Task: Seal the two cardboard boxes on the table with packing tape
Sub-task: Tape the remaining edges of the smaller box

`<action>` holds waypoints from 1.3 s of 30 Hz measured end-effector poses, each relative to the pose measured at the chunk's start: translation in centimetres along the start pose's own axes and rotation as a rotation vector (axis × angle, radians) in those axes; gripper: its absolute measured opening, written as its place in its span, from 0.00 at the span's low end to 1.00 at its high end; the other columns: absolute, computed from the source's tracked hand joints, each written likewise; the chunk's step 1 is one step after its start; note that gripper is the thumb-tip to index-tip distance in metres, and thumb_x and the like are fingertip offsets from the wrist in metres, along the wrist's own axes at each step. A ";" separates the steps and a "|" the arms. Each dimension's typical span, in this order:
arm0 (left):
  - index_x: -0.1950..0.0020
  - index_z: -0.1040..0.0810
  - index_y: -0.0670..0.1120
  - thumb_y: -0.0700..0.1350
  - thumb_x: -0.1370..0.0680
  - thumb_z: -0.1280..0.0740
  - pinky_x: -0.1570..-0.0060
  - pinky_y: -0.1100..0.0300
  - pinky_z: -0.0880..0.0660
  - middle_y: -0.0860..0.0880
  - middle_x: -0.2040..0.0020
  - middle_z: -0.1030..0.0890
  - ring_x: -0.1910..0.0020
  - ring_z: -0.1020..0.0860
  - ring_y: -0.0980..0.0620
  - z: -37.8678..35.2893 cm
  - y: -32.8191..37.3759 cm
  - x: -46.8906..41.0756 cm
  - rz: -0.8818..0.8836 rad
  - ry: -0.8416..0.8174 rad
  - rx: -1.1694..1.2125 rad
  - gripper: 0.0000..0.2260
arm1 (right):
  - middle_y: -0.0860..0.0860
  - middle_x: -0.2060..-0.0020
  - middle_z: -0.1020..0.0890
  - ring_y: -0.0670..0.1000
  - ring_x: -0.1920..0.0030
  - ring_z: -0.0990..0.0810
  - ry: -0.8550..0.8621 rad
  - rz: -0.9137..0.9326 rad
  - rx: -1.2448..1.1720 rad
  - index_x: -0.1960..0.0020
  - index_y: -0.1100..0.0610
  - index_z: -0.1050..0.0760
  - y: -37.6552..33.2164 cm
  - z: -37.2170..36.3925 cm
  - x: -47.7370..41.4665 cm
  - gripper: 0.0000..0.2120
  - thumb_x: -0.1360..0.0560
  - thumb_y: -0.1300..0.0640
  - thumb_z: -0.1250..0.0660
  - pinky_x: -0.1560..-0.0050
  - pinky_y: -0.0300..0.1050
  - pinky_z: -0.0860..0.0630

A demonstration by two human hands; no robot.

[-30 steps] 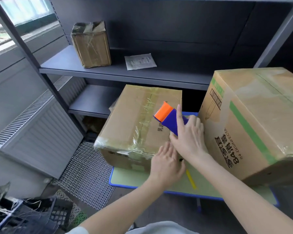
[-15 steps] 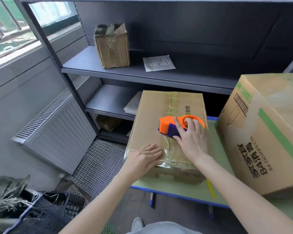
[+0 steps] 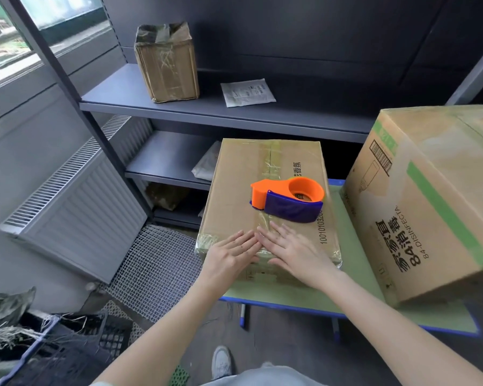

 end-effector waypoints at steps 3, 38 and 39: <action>0.49 0.16 0.40 0.40 0.33 0.23 0.52 0.48 0.20 0.46 0.48 0.17 0.47 0.19 0.47 0.3 0.3 -0.2 0.044 -0.008 -0.038 0.14 | 0.48 0.26 0.44 0.54 0.26 0.44 0.038 -0.014 0.075 0.25 0.54 0.50 -0.4 0.2 -0.1 0.30 0.21 0.51 0.39 0.27 0.51 0.52; 0.61 0.27 0.35 0.39 0.21 0.39 0.60 0.54 0.29 0.43 0.62 0.27 0.64 0.29 0.48 3.4 -9.9 9.2 1.014 -0.119 0.235 0.11 | 0.52 0.30 0.33 0.56 0.28 0.36 0.105 0.122 -0.250 0.30 0.60 0.33 -9.0 -0.4 -10.7 0.20 0.22 0.63 0.41 0.28 0.49 0.44; 0.61 0.27 0.36 0.39 0.21 0.40 0.60 0.55 0.30 0.45 0.61 0.27 0.64 0.30 0.49 3.3 -9.7 9.0 1.004 -0.129 0.192 0.10 | 0.53 0.30 0.32 0.58 0.29 0.35 0.117 0.132 -0.237 0.31 0.61 0.32 -9.1 -0.3 -10.7 0.20 0.23 0.64 0.40 0.29 0.51 0.42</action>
Point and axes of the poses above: each hand's wrist, its own x-axis away from the middle knuckle, its own z-axis out of the back of the hand, y = z × x, the point moved 10 cm from there along -x, towards the middle knuckle
